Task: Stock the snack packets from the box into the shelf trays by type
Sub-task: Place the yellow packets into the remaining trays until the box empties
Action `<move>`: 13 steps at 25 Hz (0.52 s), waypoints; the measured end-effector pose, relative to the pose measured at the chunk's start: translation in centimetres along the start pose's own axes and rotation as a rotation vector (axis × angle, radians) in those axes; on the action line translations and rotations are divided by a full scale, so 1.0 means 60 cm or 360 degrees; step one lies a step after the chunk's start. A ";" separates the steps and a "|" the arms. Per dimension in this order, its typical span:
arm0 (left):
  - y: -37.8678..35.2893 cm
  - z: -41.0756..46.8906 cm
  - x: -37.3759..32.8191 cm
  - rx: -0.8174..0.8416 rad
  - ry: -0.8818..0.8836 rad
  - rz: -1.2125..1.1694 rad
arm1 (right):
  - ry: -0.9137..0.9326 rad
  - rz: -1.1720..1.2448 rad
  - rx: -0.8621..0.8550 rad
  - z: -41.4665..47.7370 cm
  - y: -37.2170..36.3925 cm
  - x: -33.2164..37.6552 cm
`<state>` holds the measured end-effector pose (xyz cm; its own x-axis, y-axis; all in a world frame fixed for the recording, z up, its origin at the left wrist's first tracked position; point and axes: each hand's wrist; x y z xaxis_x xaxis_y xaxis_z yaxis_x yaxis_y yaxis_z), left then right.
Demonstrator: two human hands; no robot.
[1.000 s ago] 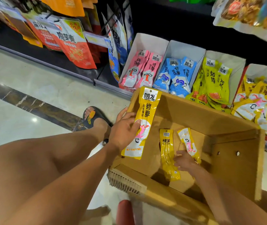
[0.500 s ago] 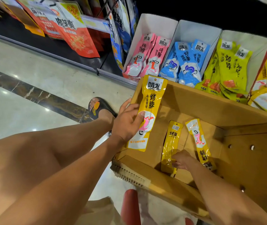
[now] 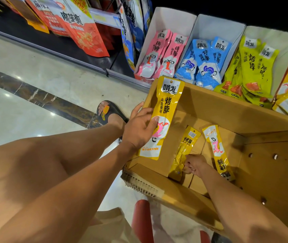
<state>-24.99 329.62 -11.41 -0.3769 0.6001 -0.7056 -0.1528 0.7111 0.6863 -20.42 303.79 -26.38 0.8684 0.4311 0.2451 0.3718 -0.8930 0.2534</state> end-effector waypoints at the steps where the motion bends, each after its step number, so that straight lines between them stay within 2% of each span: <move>1: 0.001 0.000 -0.001 0.0002 0.0005 0.0001 | -0.0013 -0.0016 -0.0014 0.003 -0.004 0.001; 7: 0.002 0.001 -0.003 0.0033 0.0007 0.0098 | 0.0012 -0.0240 -0.0051 0.035 -0.022 -0.010; 13: -0.001 0.002 0.003 0.0027 0.0009 0.0137 | 0.0117 -0.0096 -0.0127 0.029 -0.019 -0.014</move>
<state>-24.94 329.71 -11.59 -0.3934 0.6571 -0.6430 -0.1043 0.6629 0.7414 -20.98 304.26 -28.52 0.8179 0.4944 0.2943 0.3927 -0.8535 0.3425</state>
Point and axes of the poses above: each hand's wrist, its own z-axis towards the middle knuckle, its own y-axis out of the back of the hand, x = y × z, and after that the axes turned 1 degree about y, right-handed
